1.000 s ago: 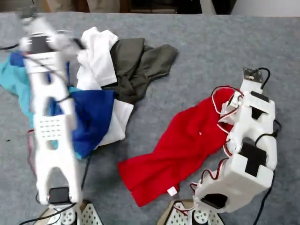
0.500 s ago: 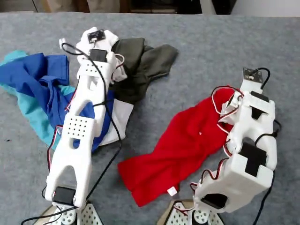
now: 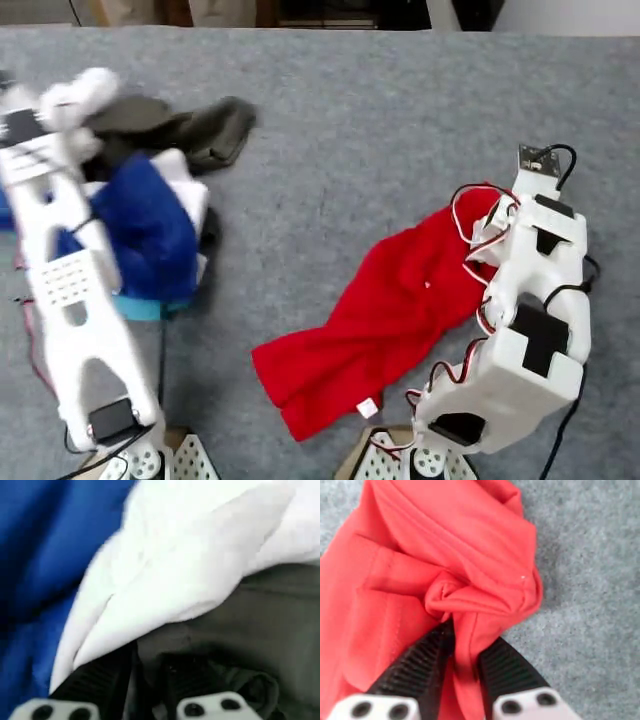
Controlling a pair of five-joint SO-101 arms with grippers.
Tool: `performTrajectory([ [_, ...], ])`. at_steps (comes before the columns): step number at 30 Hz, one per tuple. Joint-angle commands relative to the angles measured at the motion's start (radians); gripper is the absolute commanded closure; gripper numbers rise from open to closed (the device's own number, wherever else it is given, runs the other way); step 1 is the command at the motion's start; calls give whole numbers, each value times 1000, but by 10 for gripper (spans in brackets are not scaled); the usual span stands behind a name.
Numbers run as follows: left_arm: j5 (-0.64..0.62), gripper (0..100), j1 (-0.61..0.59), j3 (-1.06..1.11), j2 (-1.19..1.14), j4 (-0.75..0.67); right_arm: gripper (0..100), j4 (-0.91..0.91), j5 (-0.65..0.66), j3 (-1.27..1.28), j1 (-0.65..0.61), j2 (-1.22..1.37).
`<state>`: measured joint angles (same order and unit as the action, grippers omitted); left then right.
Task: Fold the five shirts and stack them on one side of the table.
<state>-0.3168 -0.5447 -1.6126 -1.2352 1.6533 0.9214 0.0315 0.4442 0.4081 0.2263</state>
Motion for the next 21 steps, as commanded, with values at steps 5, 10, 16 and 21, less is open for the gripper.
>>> performTrajectory([
  [5,6,980,-275,-54,154,48,991,-21,2,8,-39,-5],
  [10,6,970,-315,-11,137,68,991,-21,2,8,-39,-5],
  [16,0,775,-203,23,145,104,991,-21,2,8,-39,-4],
  [21,3,707,-210,-57,303,106,991,-21,2,8,-39,-4],
])
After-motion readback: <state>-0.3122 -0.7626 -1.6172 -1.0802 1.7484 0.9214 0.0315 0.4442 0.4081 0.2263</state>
